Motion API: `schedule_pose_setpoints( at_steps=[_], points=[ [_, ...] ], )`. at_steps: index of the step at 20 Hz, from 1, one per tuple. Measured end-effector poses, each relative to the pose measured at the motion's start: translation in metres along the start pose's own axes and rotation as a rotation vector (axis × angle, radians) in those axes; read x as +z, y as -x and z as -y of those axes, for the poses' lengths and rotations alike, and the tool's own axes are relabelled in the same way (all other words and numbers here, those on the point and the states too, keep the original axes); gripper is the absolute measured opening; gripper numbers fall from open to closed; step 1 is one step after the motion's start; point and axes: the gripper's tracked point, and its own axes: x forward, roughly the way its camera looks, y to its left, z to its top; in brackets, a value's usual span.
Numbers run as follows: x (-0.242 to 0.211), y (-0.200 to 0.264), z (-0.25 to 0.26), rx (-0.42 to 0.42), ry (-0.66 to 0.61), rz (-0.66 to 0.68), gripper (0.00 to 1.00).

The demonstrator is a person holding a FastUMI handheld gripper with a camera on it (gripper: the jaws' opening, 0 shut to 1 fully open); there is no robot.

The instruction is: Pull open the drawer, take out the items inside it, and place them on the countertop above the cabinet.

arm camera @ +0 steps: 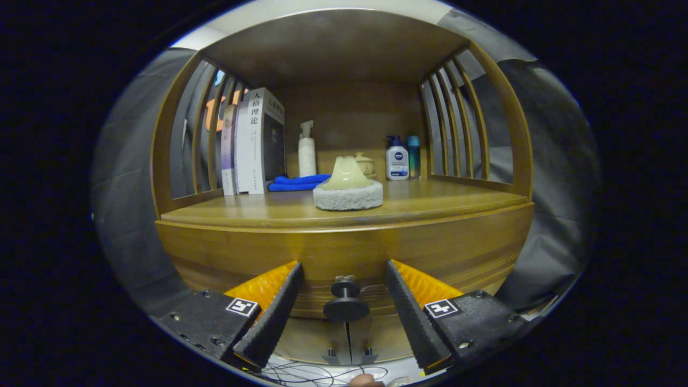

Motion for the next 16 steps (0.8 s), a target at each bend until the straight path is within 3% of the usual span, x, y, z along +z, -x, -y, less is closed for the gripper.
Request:
schedule_pose_setpoints(
  at_steps=[9,16],
  points=[
    [0.034,0.074,0.009,0.035,0.046,0.094,0.98],
    [0.031,0.150,0.010,0.071,0.043,0.108,0.98]
  ],
)
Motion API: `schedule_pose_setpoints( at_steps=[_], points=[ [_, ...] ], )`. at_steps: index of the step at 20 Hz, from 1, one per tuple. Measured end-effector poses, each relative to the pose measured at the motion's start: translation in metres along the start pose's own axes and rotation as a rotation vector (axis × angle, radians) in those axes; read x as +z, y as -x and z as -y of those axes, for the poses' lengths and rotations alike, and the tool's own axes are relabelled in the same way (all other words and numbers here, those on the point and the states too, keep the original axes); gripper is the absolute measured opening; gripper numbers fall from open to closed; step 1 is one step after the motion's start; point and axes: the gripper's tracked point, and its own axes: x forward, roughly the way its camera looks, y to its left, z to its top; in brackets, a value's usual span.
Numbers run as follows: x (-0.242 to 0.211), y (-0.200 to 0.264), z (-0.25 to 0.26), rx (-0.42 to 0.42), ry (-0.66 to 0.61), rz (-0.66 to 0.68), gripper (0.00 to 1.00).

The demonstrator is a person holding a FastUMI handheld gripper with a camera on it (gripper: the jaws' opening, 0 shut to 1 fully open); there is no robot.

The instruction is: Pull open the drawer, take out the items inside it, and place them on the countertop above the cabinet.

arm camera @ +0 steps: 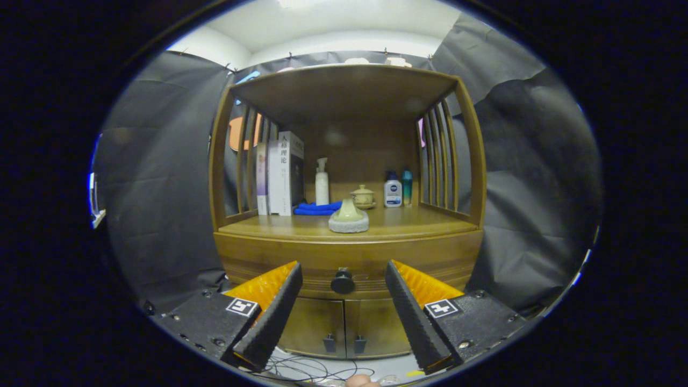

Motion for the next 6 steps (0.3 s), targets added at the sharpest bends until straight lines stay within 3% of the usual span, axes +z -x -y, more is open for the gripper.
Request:
schedule_pose_setpoints(
  at_steps=[6],
  points=[
    [0.001,0.039,0.001,-0.007,0.018,0.042,0.98]
  ],
)
